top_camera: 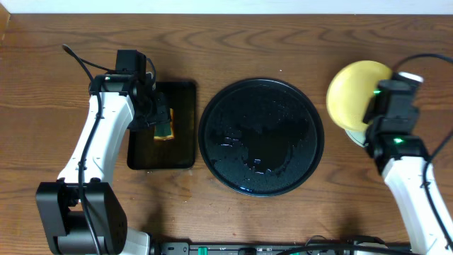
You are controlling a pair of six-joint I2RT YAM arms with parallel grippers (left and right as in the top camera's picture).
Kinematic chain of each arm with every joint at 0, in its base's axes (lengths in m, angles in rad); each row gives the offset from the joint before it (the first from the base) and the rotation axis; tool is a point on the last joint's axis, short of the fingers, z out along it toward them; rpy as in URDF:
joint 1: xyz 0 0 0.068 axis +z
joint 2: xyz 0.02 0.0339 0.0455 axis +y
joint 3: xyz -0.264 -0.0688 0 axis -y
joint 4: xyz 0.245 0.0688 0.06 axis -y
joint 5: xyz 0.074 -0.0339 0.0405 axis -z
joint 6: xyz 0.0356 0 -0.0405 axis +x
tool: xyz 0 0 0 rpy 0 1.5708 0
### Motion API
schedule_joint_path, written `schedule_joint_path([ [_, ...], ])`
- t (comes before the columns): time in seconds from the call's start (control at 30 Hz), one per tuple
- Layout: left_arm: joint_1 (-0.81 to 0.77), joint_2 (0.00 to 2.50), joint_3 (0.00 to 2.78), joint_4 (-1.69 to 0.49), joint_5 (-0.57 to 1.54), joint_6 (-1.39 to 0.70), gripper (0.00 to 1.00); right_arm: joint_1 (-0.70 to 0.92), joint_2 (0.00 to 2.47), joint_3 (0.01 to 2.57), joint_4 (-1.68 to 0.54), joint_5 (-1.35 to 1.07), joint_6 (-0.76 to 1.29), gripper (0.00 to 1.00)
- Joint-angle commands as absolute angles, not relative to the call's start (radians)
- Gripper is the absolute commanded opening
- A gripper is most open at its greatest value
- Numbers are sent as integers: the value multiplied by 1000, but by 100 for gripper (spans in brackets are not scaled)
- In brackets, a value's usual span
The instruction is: Clean dirty plates on tray and stack at the side
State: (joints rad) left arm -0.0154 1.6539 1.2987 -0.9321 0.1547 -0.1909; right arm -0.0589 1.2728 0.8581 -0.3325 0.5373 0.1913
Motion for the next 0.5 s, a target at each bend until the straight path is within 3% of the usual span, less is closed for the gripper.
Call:
schedule_joint_path([
  [0.0,-19,1654,1297,-934,158,-204,56,-158,1332,879,-331,462,289,1],
  [0.33,-19,1654,1297,-934,158,-204,55,-311,1504,879,-272,308,310,1],
  [0.4,-19,1654,1297,-934,158,-204,56,-314,1510,879,-272,305,310,9],
  [0.47,-19,1654,1297,-933,158,-204,56,-312,1507,879,-263,283,310,28],
])
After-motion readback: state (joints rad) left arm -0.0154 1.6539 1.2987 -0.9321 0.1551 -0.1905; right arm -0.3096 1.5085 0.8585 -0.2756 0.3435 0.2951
